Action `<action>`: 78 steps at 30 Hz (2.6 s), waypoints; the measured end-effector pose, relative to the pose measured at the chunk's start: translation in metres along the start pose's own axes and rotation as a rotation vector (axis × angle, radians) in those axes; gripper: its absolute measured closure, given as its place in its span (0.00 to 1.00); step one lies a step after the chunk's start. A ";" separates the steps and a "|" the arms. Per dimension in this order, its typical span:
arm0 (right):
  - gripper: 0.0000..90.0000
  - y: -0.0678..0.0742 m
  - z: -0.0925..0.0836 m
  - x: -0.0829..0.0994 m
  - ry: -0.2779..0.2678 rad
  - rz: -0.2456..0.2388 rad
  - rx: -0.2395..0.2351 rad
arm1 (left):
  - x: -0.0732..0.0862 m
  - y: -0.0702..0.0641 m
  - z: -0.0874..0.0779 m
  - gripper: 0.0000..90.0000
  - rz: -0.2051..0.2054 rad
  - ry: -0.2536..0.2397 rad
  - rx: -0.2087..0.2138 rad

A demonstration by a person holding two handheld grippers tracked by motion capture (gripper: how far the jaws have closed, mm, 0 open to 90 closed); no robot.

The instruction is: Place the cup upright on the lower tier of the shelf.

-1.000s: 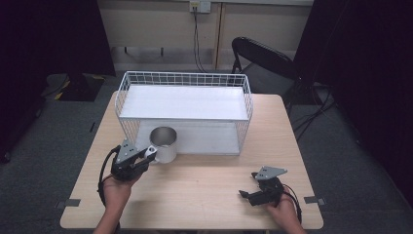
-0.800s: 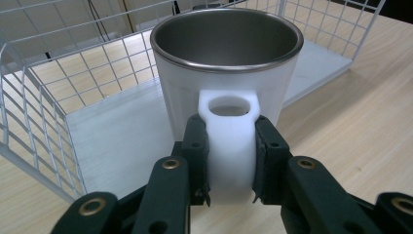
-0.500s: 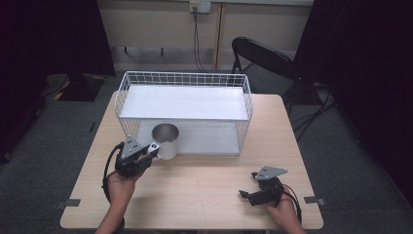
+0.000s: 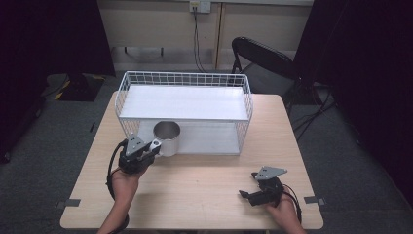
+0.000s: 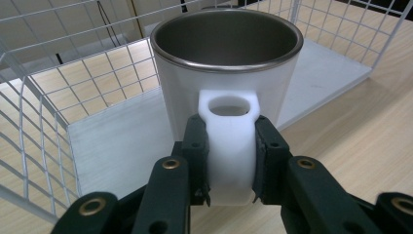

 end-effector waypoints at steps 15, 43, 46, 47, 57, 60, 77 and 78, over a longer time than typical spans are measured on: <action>0.15 0.000 0.000 0.000 0.000 0.000 0.000 | -0.004 -0.001 0.014 0.80 -0.007 -0.008 -0.023; 0.15 0.000 0.000 0.000 0.000 0.000 0.000 | -0.004 -0.004 0.039 0.80 -0.012 0.003 -0.041; 0.15 0.000 0.000 0.000 0.000 0.000 0.000 | -0.004 -0.004 0.041 0.80 -0.017 -0.001 -0.041; 0.15 0.000 0.000 0.000 0.000 0.000 0.000 | -0.004 -0.004 0.041 0.80 -0.018 -0.003 -0.049; 0.15 0.000 0.000 0.000 -0.001 -0.001 0.000 | -0.006 -0.004 0.049 0.80 -0.019 -0.012 -0.071; 0.15 0.000 0.000 0.000 -0.001 0.000 0.000 | -0.007 -0.004 0.050 0.80 -0.017 -0.006 -0.065; 0.15 0.000 0.000 0.000 -0.001 0.000 -0.001 | -0.005 -0.007 0.062 0.80 -0.017 -0.008 -0.094; 0.15 0.000 0.000 0.000 -0.001 0.000 -0.001 | -0.005 -0.007 0.062 0.80 -0.016 -0.005 -0.090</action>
Point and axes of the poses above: each handheld gripper's, and its own axes: z roughly forward along the jaws, x roughly out of its underside, y roughly to its left, the point moved 7 cm from there along z, roughly forward along the jaws, and after that the axes turned 6 degrees about -y, right-handed, at the moved point
